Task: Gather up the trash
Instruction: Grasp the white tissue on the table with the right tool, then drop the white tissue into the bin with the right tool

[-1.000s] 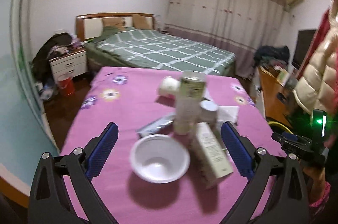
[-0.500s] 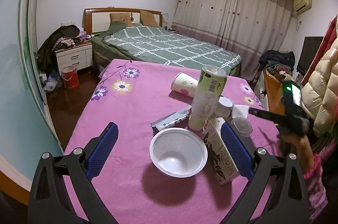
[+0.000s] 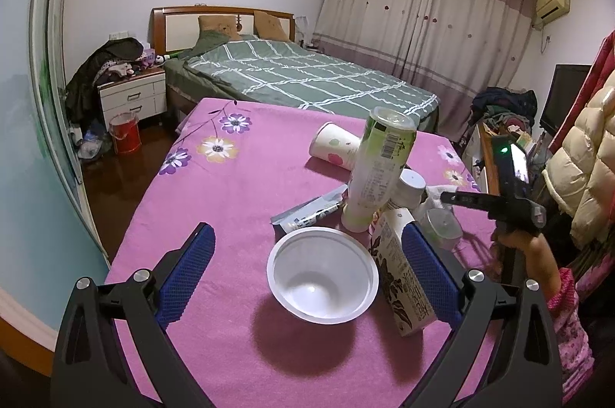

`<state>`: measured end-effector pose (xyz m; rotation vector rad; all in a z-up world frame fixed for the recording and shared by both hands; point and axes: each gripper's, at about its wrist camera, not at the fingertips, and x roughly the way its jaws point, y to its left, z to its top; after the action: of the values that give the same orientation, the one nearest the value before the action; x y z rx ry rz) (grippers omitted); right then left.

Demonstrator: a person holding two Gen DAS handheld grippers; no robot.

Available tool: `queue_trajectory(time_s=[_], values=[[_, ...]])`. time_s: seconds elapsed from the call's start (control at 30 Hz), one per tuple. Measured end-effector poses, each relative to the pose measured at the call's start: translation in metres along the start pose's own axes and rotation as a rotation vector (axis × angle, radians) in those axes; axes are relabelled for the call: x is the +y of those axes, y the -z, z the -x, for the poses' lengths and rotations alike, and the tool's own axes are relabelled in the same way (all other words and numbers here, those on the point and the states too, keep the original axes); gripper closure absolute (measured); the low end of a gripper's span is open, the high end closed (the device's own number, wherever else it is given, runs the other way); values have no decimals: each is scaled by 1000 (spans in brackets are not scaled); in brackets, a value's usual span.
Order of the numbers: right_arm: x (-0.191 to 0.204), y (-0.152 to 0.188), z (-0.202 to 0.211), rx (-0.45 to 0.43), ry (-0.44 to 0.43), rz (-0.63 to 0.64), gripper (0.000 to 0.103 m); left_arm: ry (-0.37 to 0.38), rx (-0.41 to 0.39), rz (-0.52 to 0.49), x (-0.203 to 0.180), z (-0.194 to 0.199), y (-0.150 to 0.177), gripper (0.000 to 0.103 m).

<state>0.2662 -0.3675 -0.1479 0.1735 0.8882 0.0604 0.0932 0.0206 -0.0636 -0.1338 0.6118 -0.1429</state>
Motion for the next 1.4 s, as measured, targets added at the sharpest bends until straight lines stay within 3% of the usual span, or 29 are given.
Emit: queue_trajectory(time_s=[0.43,0.7,0.97,1.4], values=[[7,7,98,-190,-102,30,98,13,12,1,-6,-4,2,7],[16,8,152,-299,-108,58,98,17,1,1,-5,0,1,7],[-11,21,181,-331,-30,28,98,28,8,2,-8,-2,2,7],[-104,49,202,-340,170,-113,98,50,12,-33,-27,-3,1,7]])
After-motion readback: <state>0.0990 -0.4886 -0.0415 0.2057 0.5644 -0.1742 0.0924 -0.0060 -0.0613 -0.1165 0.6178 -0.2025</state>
